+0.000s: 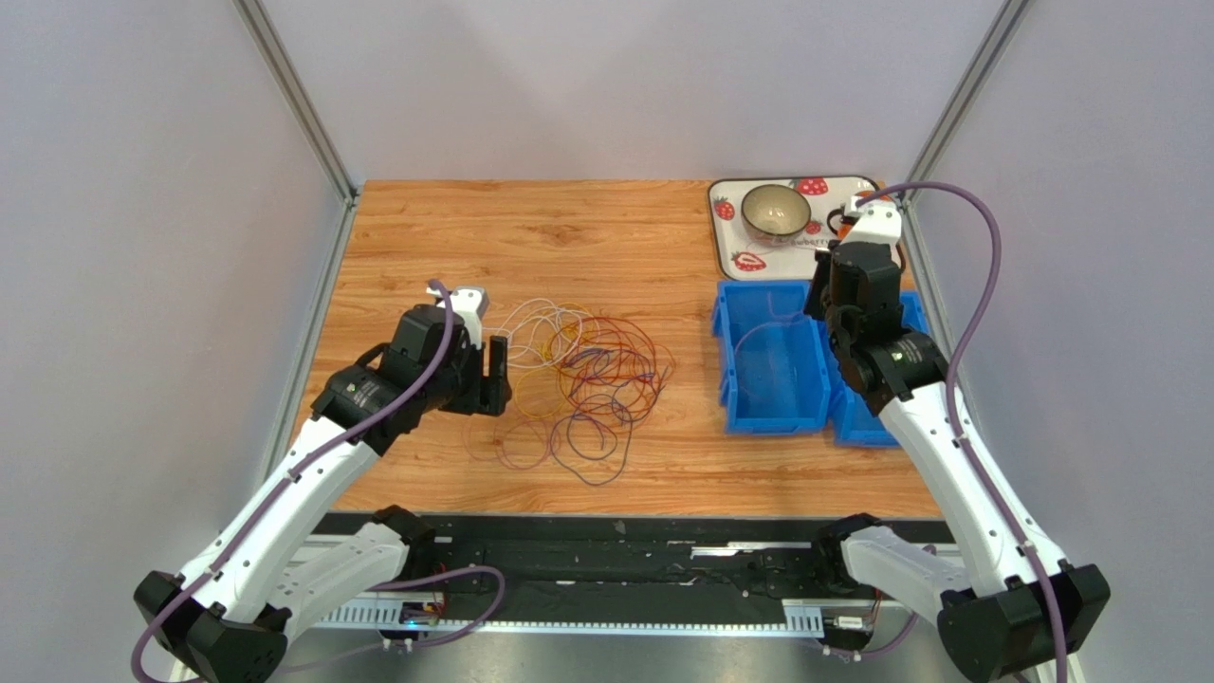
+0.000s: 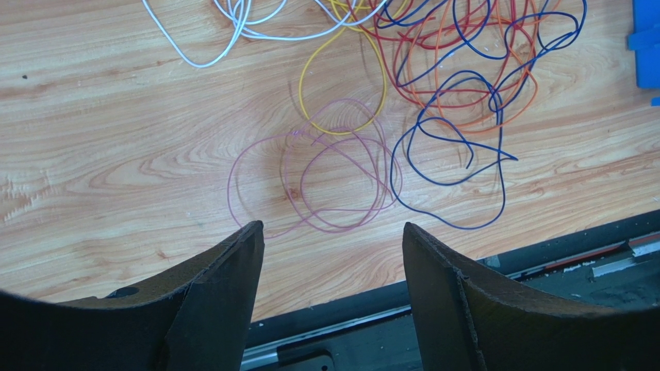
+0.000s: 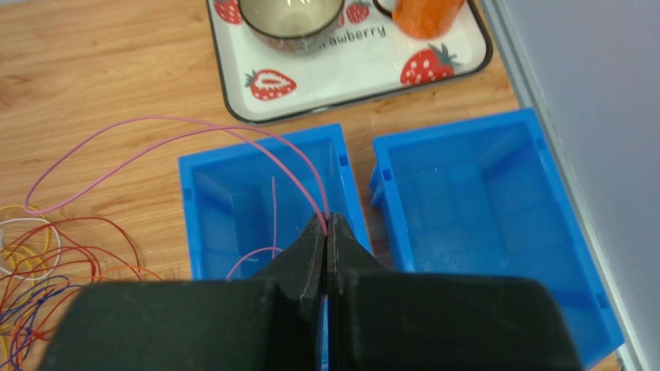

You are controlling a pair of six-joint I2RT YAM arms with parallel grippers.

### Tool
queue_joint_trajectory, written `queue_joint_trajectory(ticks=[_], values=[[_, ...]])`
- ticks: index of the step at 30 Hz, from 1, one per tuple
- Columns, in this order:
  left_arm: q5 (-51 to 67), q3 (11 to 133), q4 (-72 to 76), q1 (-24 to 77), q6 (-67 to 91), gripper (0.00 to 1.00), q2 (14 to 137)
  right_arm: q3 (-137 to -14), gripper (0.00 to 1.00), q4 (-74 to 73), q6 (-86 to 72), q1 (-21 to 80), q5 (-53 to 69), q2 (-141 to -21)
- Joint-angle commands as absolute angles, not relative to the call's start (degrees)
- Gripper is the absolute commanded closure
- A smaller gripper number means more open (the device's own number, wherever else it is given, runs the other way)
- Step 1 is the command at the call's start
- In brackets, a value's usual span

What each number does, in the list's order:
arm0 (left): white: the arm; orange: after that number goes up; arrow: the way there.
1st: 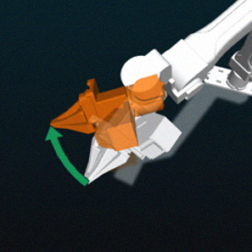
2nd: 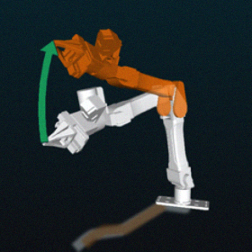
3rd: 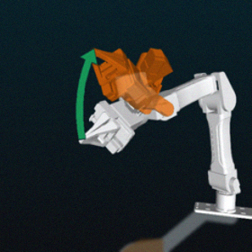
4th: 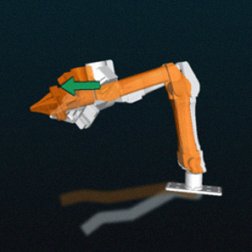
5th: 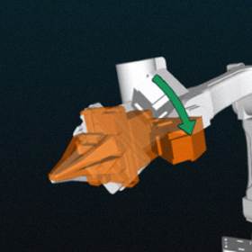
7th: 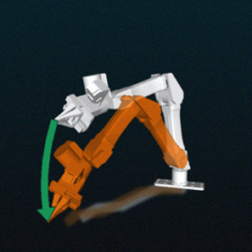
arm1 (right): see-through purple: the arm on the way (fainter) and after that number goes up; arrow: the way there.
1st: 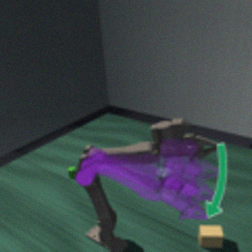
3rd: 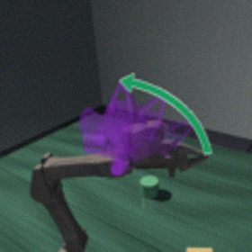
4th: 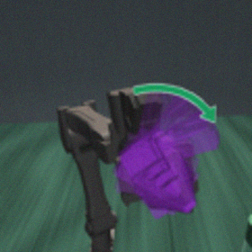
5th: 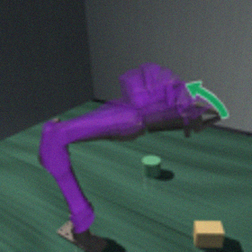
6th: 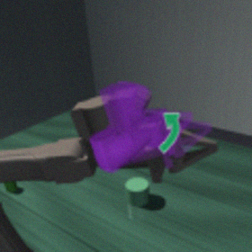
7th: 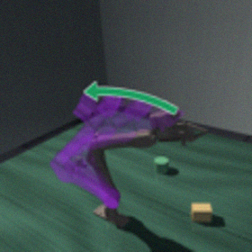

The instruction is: Untangle the cables

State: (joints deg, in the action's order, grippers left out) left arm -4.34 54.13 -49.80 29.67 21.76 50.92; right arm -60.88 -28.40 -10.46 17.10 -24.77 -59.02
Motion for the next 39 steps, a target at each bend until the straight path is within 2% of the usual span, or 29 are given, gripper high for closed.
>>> queue_joint_trajectory(ticks=[1,19,20,21,24,25,28,39], values=[[-3.78,54.14,-47.81,29.97,22.15,0.26,51.15,-59.24,1.0,-27.42,-18.1,15.56,-23.46,-61.69],[-3.52,54.14,-47.72,30.06,22.15,0.26,51.42,-67.05,0.99,-41.13,-26.98,14.77,-22.86,-77.78],[-3.43,54.14,-47.72,30.06,22.06,0.26,51.5,-67.58,0.89,-42.44,-27.33,14.59,-22.59,-77.96],[-3.43,54.14,-47.72,30.06,22.06,0.26,51.42,-67.85,0.68,-42.97,-27.42,14.68,-22.33,-78.05],[-3.34,54.14,-47.64,30.06,22.06,0.26,51.42,-68.29,0.36,-44.21,-27.6,14.68,-22.06,-77.08],[-3.34,54.14,-47.64,30.06,22.06,0.26,51.33,-68.38,0.32,-44.38,-27.6,14.68,-22.06,-76.3],[-3.25,54.14,-47.72,30.06,22.06,0.26,51.33,-68.82,0.25,-46.4,-27.69,14.68,-21.63,-74.98],[-2.9,54.32,-47.46,30.06,22.94,0.27,52.56,-65.14,0.29,-47.02,-29.09,14.68,-11.87,-66.54]])
